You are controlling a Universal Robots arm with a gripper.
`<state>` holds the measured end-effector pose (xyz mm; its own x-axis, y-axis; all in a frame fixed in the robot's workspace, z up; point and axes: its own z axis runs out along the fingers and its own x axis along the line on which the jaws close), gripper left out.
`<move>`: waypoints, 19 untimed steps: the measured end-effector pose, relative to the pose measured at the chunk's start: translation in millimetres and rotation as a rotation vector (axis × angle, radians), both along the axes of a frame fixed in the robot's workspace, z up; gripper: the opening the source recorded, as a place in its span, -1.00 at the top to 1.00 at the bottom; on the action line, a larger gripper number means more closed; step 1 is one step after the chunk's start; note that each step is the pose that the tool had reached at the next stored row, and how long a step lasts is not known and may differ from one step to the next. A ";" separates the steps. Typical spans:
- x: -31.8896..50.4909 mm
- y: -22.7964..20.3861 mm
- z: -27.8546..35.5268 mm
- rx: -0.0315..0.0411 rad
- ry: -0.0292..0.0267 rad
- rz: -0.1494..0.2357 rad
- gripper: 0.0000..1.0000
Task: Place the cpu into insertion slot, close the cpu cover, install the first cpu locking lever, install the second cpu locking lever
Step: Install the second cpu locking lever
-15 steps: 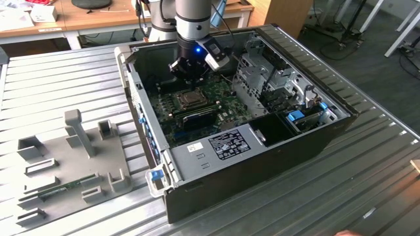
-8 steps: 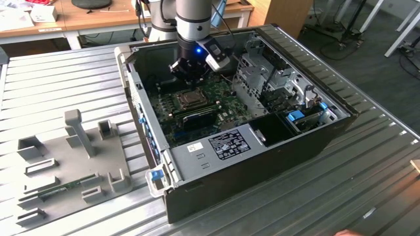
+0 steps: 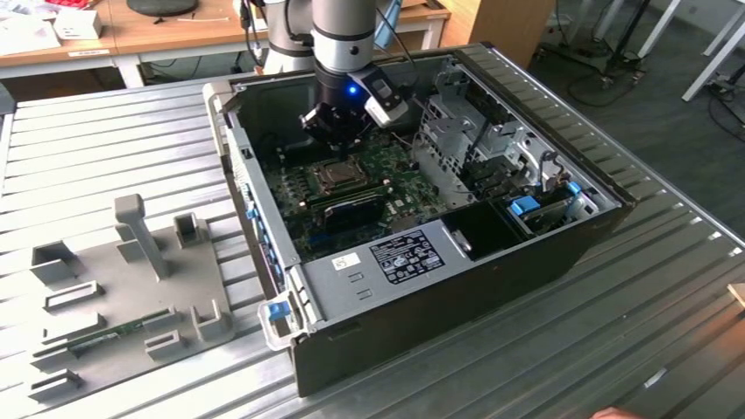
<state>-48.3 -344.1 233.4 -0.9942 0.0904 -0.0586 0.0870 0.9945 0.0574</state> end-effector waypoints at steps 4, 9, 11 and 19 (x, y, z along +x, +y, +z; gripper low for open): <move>0.0 0.0 1.2 -0.0001 0.0001 0.000 0.80; 0.0 0.0 3.5 0.0002 -0.0001 0.000 0.80; 0.0 0.0 3.6 0.0001 0.0000 0.000 0.80; 0.0 0.0 4.4 0.0001 -0.0001 0.000 0.80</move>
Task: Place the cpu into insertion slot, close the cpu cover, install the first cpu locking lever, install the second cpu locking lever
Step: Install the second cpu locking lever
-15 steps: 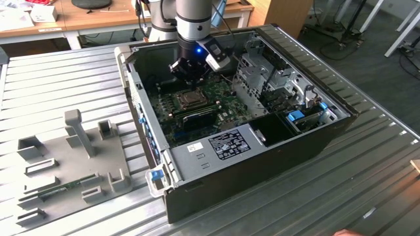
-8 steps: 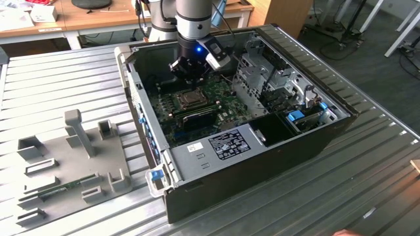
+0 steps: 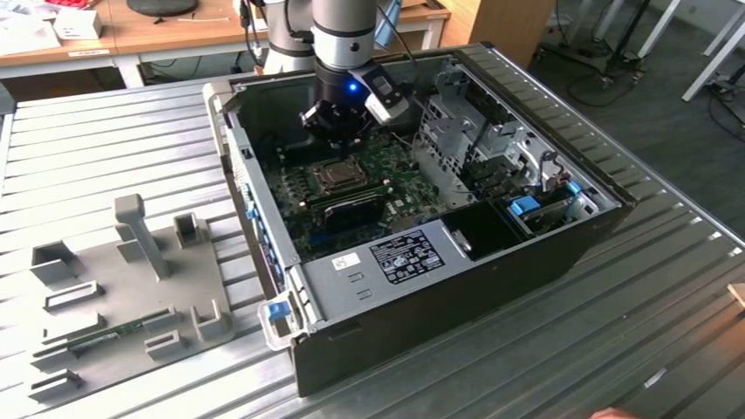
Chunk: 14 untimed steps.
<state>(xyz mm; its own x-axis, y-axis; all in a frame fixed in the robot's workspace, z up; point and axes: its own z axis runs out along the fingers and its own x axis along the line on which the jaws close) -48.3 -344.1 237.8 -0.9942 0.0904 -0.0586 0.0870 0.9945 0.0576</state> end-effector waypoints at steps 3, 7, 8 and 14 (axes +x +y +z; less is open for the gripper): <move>0.0 0.0 0.1 -0.0001 0.0000 0.000 0.80; 0.0 0.0 0.4 0.0016 0.0001 0.000 0.80; 0.0 0.0 0.4 0.0016 0.0001 0.000 0.80; 0.0 0.0 2.1 0.0019 -0.0001 0.000 0.80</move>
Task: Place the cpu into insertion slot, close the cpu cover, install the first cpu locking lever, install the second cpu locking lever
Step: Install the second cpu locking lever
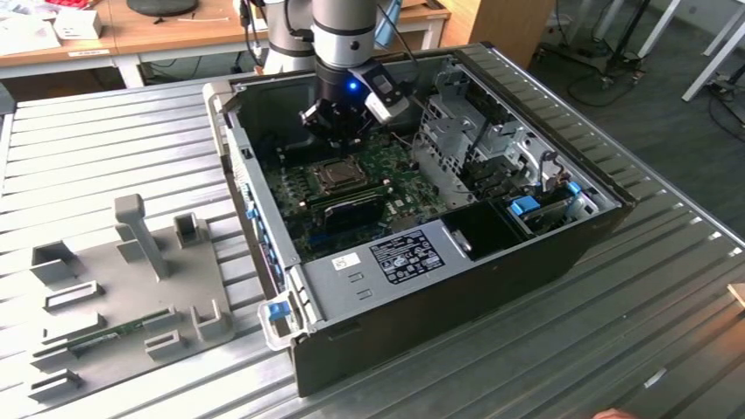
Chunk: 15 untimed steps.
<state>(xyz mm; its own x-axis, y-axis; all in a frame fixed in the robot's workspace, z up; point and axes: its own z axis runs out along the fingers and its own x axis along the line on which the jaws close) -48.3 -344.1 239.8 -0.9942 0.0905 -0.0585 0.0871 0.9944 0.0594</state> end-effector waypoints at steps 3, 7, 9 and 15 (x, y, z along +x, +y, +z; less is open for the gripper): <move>0.0 -0.2 0.5 -0.0003 0.0002 0.000 0.80; 0.0 -2.6 0.5 -0.0003 0.0002 0.000 0.80; 0.0 -4.2 0.5 -0.0002 0.0001 0.000 0.80; 0.0 -10.0 0.5 -0.0002 0.0002 0.000 0.80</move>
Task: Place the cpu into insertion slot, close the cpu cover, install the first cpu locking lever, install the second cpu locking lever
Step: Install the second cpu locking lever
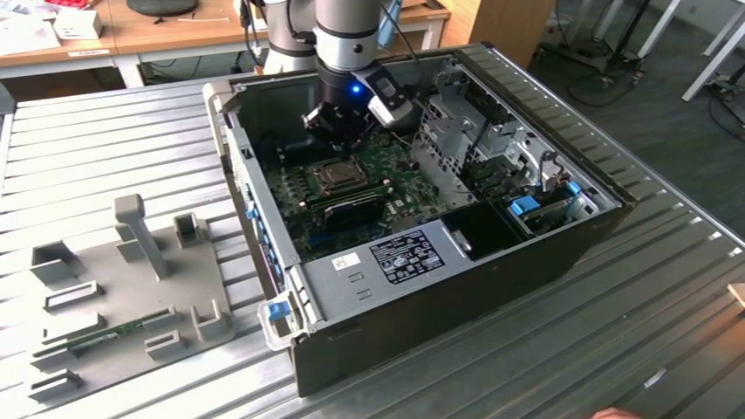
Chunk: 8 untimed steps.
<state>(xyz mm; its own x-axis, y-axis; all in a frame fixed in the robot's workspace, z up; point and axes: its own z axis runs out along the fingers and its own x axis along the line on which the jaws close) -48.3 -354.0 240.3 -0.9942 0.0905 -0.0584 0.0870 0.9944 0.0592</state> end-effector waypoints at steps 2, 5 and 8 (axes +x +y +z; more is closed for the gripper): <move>0.0 -2.8 0.0 0.0000 0.0000 0.000 0.80; 0.0 -7.2 0.0 -0.0001 0.0000 0.000 0.80; 0.0 -11.8 0.0 0.0000 0.0000 0.000 0.80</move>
